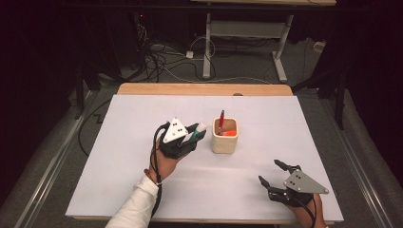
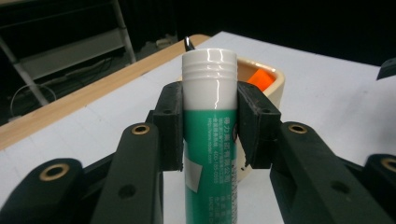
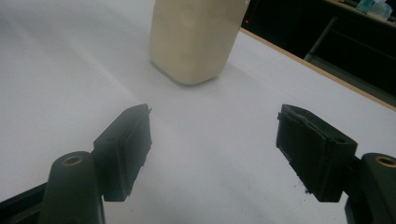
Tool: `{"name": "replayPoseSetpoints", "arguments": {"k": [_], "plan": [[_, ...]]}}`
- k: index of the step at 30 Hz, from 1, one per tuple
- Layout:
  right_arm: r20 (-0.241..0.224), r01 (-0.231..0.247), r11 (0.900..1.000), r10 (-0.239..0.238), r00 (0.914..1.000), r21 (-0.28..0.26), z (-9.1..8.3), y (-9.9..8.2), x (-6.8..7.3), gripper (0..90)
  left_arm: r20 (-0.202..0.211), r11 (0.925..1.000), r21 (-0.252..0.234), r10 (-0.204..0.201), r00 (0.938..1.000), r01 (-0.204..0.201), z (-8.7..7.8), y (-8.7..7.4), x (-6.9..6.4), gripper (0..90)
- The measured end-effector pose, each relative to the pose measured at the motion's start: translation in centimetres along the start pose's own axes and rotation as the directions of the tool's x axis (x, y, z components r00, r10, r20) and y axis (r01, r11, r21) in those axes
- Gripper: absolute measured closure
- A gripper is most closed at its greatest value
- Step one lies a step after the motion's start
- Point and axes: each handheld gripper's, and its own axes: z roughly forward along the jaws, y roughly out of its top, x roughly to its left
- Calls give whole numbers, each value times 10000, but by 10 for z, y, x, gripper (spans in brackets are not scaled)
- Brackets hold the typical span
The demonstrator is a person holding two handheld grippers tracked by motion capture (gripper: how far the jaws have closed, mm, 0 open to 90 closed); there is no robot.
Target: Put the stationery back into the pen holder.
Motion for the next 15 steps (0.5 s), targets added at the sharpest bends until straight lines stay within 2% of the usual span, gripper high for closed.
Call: {"name": "replayPoseSetpoints", "arguments": {"k": [7, 15], "plan": [[2, 33, 10000, -33, 10000, -20, 0, 0, 0, 268, 219, 9991, -413, -15, 9998, 24, 5, 4, 0, 627], [50, 30, 10000, -30, 10000, -71, -1, 0, -1, 268, 405, 9948, -1016, -70, 9992, 111, 12, 17, 0, 627]]}}
